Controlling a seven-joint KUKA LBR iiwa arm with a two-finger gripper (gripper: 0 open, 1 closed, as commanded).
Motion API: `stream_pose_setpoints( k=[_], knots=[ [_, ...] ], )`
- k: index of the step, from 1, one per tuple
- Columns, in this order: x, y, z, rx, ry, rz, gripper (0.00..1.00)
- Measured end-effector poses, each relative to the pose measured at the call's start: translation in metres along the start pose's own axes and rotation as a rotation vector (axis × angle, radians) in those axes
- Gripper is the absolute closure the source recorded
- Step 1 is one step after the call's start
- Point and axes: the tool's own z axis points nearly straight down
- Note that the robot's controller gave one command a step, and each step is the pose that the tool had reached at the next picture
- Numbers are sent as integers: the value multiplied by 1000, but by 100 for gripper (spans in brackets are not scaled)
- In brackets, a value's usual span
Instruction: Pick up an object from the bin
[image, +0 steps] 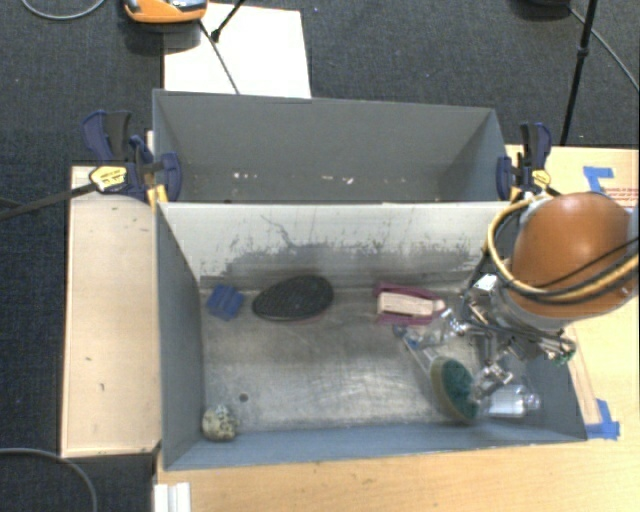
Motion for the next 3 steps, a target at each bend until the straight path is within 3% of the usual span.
stream_pose_setpoints(
  k=[1,2,3],
  knots=[
    [-45,-44,48,6,5,134,0],
    [-28,-63,54,4,13,628,0],
    [-26,-62,58,0,19,635,100]
  ],
)
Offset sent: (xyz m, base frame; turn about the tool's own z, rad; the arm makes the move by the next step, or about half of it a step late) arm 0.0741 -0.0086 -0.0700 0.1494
